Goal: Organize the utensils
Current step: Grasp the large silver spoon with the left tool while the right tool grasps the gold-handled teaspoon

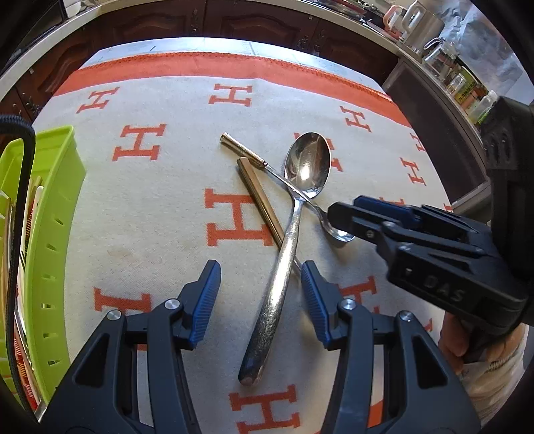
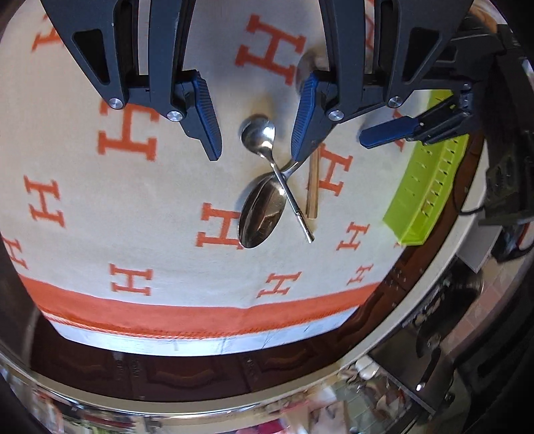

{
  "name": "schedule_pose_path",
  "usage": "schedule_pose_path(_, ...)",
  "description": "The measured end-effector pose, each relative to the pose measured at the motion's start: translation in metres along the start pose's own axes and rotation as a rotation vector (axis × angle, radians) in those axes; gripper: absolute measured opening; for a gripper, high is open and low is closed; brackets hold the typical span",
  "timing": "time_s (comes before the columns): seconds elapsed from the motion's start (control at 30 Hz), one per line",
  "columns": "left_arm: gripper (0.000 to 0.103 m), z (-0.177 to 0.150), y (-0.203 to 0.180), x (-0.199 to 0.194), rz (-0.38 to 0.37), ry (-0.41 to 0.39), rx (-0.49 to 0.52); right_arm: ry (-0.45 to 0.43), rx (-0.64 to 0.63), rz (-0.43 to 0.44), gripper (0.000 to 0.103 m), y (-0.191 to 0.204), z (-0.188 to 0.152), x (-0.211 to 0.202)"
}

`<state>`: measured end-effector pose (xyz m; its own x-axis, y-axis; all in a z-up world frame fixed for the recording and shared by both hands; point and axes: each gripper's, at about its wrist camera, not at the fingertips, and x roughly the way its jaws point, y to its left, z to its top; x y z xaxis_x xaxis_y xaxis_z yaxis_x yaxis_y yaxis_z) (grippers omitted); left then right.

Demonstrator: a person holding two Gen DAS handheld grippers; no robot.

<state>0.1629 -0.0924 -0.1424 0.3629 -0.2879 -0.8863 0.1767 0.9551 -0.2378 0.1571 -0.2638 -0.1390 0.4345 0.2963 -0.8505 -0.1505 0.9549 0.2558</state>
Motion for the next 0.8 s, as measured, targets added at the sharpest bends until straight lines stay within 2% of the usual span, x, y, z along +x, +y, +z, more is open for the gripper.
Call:
schedule_pose_path(0.03, 0.047, 0.001, 0.0, 0.001, 0.001, 0.001, -0.002, 0.014, -0.013, 0.0, 0.032, 0.002, 0.001, 0.005)
schedule_pose_path(0.17, 0.047, 0.002, -0.001, 0.003, 0.012, -0.007, 0.003, 0.017, -0.161, -0.051, 0.027, 0.017, -0.003, 0.014)
schedule_pose_path(0.27, 0.047, 0.002, -0.002, 0.003, 0.02, -0.014, 0.008, 0.011, -0.219, -0.084, 0.022, 0.026, -0.009, 0.014)
schedule_pose_path(0.33, 0.047, 0.001, -0.004, 0.003, 0.026, -0.017, 0.014, 0.01, -0.238, -0.089, 0.007, 0.029, -0.013, 0.013)
schedule_pose_path(0.47, 0.047, -0.001, -0.007, 0.004, 0.041, -0.023, 0.036, 0.005, -0.195, -0.065, 0.006, 0.025, -0.019, 0.009)
schedule_pose_path(0.67, 0.045, -0.003, -0.01, 0.004, 0.054, -0.023, 0.063, -0.032, -0.009, 0.023, 0.004, 0.002, -0.028, -0.014)
schedule_pose_path(0.7, 0.043, -0.004, -0.011, 0.004, 0.053, -0.021, 0.067, -0.04, 0.011, 0.034, 0.004, 0.0, -0.029, -0.017)
schedule_pose_path(0.73, 0.037, -0.004, -0.013, 0.004, 0.047, -0.017, 0.076, -0.05, 0.041, 0.051, 0.004, -0.003, -0.031, -0.02)
schedule_pose_path(0.77, 0.026, -0.004, -0.015, 0.004, 0.04, -0.012, 0.085, -0.059, 0.068, 0.065, 0.004, -0.006, -0.032, -0.023)
schedule_pose_path(0.8, 0.019, -0.005, -0.017, 0.005, 0.033, -0.005, 0.092, -0.065, 0.088, 0.074, 0.004, -0.009, -0.034, -0.025)
